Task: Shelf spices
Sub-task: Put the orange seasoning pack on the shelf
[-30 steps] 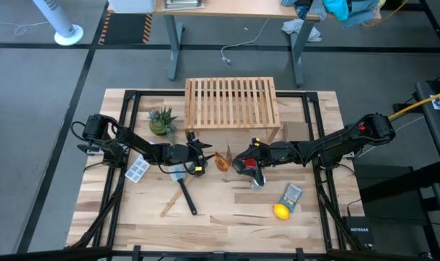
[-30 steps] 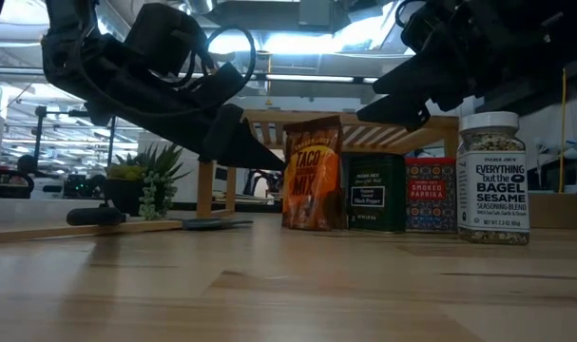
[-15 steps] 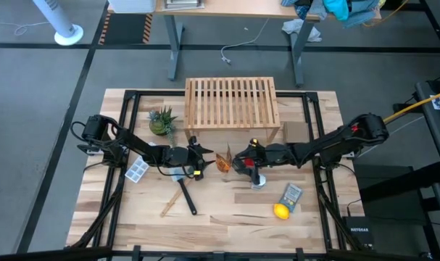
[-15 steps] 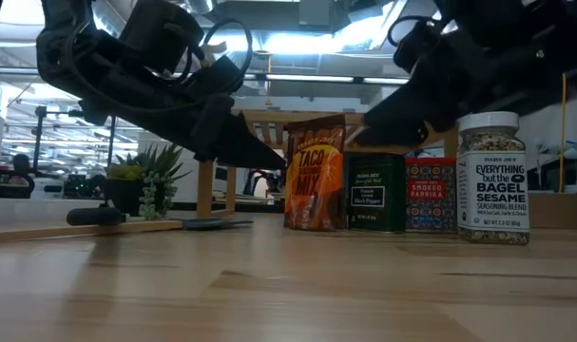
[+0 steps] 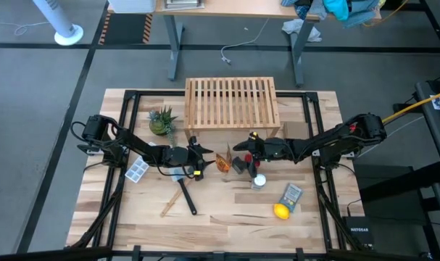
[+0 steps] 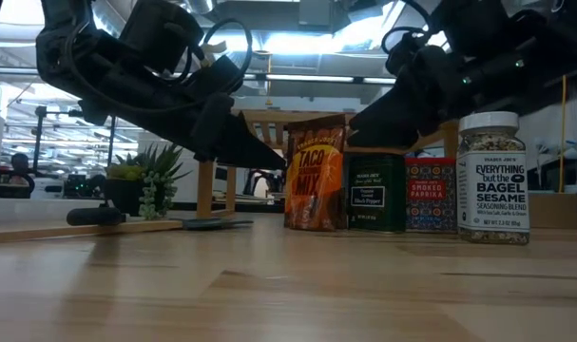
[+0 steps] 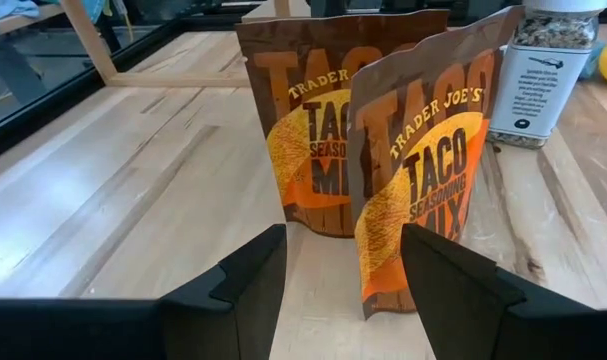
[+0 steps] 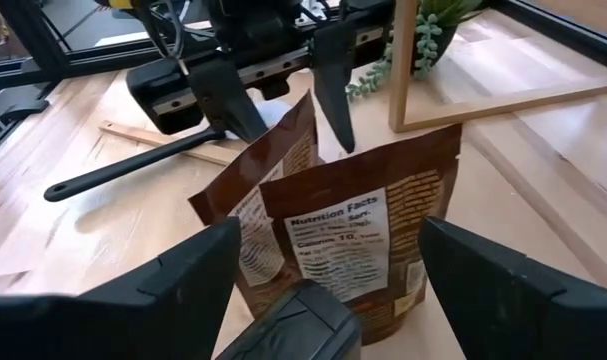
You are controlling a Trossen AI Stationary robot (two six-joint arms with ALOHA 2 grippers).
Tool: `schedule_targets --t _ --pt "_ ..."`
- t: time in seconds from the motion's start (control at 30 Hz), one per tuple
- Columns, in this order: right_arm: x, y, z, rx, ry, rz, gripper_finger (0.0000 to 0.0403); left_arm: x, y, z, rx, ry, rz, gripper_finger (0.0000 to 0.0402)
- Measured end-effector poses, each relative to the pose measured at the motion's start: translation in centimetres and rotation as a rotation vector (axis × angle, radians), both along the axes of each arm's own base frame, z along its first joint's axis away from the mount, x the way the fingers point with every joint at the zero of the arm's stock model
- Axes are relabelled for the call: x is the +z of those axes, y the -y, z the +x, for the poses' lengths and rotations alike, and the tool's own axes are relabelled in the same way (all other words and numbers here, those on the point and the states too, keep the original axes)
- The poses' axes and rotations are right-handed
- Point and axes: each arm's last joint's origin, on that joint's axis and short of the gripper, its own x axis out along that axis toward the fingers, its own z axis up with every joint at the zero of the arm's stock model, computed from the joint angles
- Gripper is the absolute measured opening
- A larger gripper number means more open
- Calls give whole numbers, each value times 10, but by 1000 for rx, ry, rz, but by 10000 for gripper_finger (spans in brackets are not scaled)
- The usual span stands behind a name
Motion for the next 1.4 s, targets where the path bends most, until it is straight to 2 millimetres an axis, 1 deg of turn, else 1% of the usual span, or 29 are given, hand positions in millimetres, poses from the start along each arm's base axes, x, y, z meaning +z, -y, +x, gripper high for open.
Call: schedule_targets --t 0.27,0.47,0.8,1.03,1.1,1.2,1.4 --pt "2 2 0 -57 18 -20 312 0 0 0 0 0 0 190" --pt "2 2 1 -52 24 -39 312 0 0 0 0 0 0 190" --pt "2 -3 1 102 24 -12 312 0 0 0 0 -3 1 190" --pt "2 -3 1 98 26 -14 310 0 0 0 0 -4 1 190" --pt "3 -3 1 97 27 -14 299 0 0 0 0 -4 1 190" --pt "3 -2 1 69 27 -25 266 0 0 0 0 -4 1 190" --pt "3 0 1 7 29 -46 164 0 0 0 0 -4 1 190"
